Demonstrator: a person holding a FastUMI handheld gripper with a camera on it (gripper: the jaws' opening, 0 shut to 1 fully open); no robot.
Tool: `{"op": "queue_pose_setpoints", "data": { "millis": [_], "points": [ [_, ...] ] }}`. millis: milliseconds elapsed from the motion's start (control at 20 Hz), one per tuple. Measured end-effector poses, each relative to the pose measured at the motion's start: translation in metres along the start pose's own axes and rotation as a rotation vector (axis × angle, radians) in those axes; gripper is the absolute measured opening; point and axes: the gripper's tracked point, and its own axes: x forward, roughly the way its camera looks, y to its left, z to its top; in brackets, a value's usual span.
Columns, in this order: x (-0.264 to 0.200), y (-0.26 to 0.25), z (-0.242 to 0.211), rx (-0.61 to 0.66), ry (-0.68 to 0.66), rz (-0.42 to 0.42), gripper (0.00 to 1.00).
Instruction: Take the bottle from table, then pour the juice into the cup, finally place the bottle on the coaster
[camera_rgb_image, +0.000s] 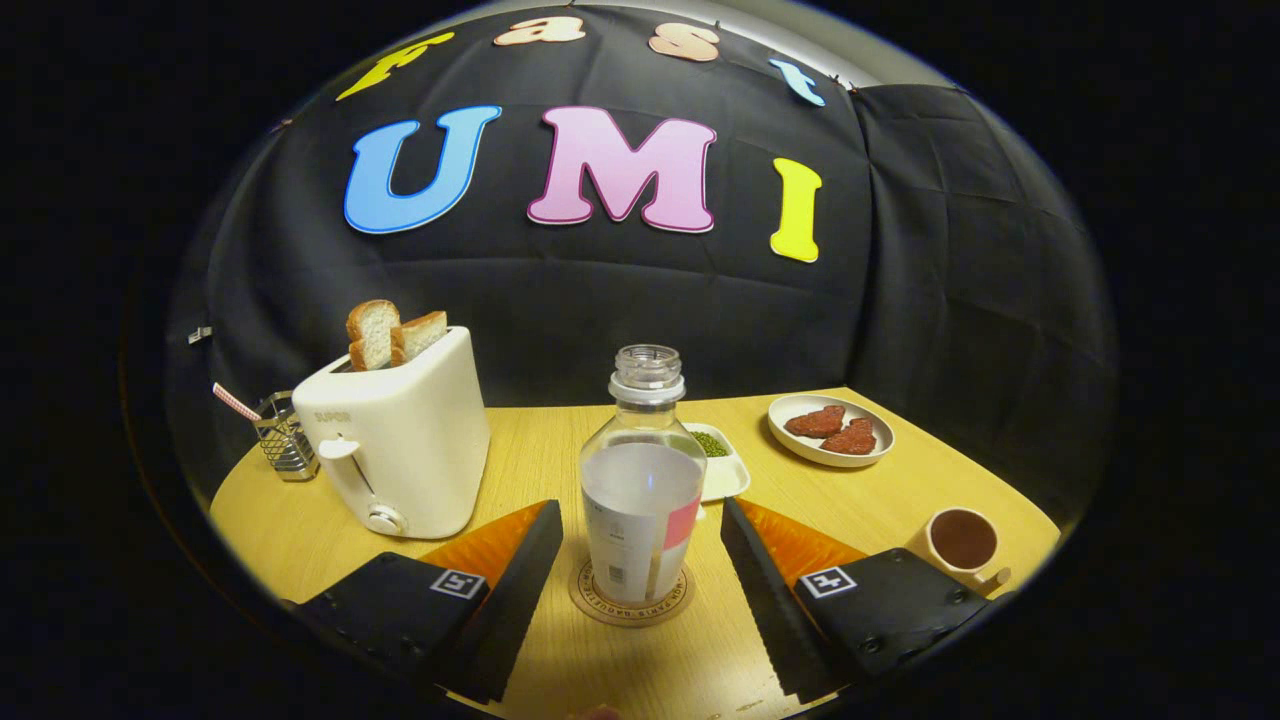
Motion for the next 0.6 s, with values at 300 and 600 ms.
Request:
{"op": "queue_pose_setpoints", "data": {
  "millis": [300, 600],
  "points": [
    [-0.087, -0.017, 0.051, -0.038, -0.128, 0.045, 0.97],
    [-0.188, -0.036, 0.098, -0.007, -0.221, 0.088, 0.97]
  ]
}}
